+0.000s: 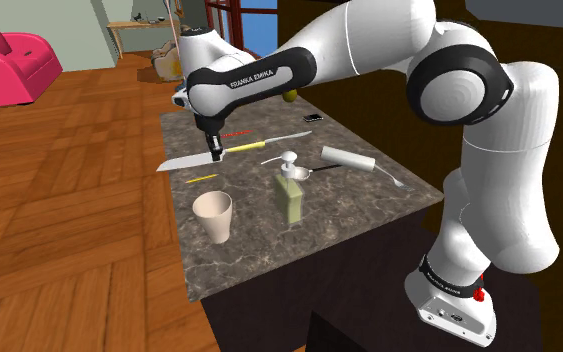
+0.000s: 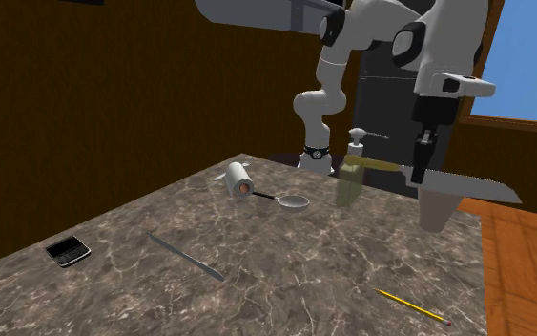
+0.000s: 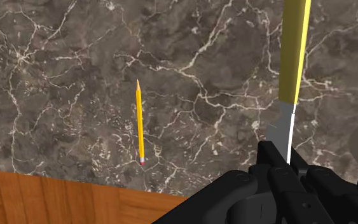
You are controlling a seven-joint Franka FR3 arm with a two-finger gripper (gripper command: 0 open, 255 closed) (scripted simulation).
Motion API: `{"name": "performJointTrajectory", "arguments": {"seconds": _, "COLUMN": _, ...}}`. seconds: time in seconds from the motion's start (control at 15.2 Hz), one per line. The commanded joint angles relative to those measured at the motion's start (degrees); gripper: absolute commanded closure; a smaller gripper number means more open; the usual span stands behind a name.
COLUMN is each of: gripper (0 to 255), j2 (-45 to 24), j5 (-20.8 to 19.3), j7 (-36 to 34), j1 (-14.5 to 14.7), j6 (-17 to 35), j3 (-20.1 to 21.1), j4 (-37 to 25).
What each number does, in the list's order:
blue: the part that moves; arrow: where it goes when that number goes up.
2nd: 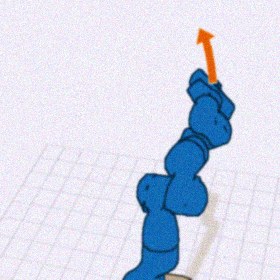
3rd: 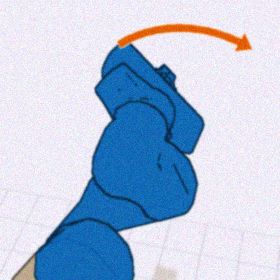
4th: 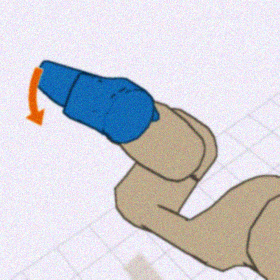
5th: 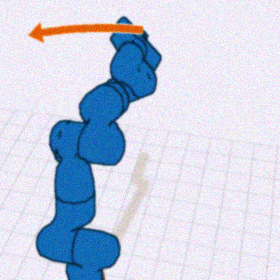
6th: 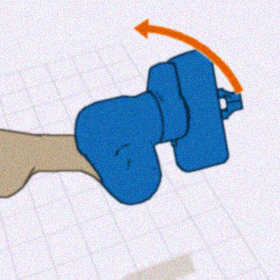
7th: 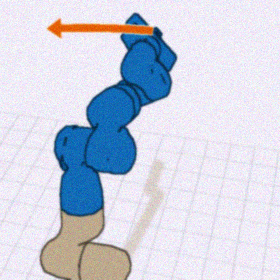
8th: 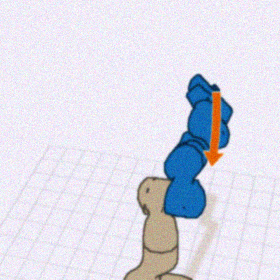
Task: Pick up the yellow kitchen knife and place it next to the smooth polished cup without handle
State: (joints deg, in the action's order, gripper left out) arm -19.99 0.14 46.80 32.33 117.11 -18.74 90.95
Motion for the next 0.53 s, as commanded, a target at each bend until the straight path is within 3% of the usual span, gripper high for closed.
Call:
{"name": "performJointTrajectory", "arguments": {"seconds": 0.0, "gripper": 255, "j2": -0.3, "j5": 0.1, "j7": -0.2, "j1": 0.1, "j6": 1.5, "j3": 0.1, "j4": 1.1}}
{"name": "performJointTrajectory", "arguments": {"seconds": 0.46, "gripper": 255, "j2": -1.8, "j5": 0.5, "j7": -0.3, "j1": 0.0, "j6": 6.3, "j3": 0.3, "j4": 4.5}}
